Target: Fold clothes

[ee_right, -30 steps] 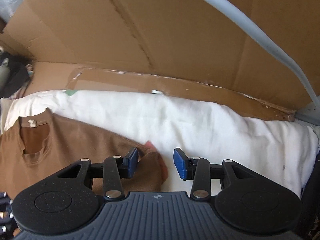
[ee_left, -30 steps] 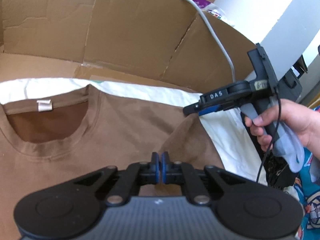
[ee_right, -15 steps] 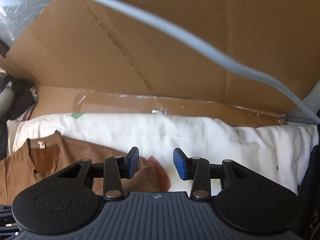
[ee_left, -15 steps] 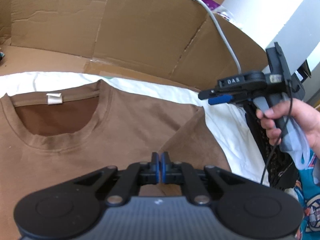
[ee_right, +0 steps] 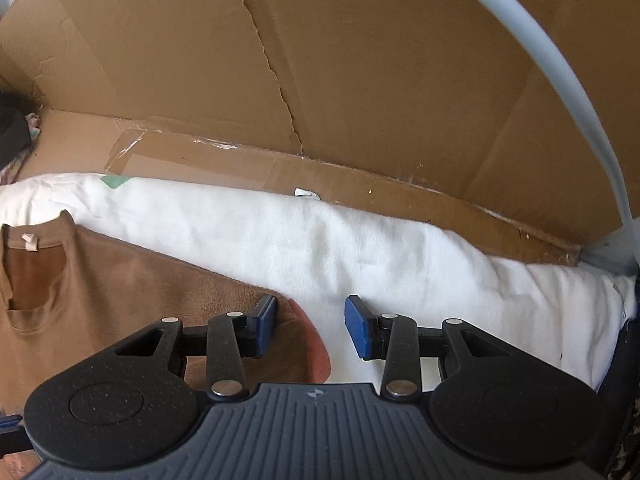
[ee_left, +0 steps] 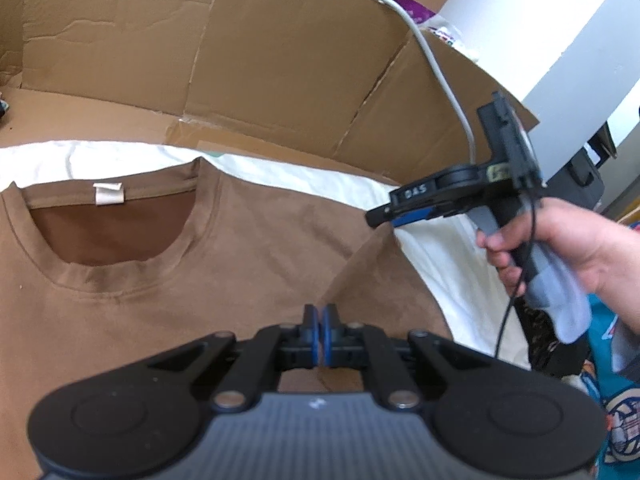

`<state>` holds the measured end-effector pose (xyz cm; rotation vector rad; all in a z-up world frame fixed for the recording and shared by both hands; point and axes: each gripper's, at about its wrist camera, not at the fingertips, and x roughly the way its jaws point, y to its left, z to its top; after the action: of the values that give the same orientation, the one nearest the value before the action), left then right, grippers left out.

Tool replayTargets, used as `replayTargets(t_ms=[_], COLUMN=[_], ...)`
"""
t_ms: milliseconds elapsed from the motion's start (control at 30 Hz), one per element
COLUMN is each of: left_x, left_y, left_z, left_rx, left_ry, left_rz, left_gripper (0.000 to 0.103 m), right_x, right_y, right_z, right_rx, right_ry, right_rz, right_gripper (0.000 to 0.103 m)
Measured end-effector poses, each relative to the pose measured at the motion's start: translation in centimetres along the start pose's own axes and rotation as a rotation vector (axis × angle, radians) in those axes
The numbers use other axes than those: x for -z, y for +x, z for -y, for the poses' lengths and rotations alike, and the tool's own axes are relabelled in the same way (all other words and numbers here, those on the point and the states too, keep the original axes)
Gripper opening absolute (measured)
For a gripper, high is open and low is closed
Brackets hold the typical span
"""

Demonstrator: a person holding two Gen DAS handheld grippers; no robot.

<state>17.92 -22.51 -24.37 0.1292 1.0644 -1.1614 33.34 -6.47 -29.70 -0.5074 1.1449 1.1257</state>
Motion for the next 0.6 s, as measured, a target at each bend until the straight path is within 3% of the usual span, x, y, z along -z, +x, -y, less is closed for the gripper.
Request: replayTargets(t_ms=[200, 400, 600], left_x=[0.3, 0.5, 0.6], left_y=[0.0, 0.7, 0.9], left_z=[-0.6, -1.2, -1.4], left_rx=[-0.014, -0.016, -0.017], left_ry=[-0.022, -0.044, -0.053], left_rz=[-0.003, -0.008, -0.007], left_gripper=[0.002, 0.002, 0.002], right_x=[-0.2, 1.2, 3.5], right_y=[-2.5, -5.7, -4.1], right_z=[1.7, 2.7, 2.5], right_rx=[-0.057, -0.094, -0.083], right_ry=[0.113, 0.039, -0.053], right_rz=[0.094, 0.127, 0.081], right_gripper=[0.044, 0.044, 0.044])
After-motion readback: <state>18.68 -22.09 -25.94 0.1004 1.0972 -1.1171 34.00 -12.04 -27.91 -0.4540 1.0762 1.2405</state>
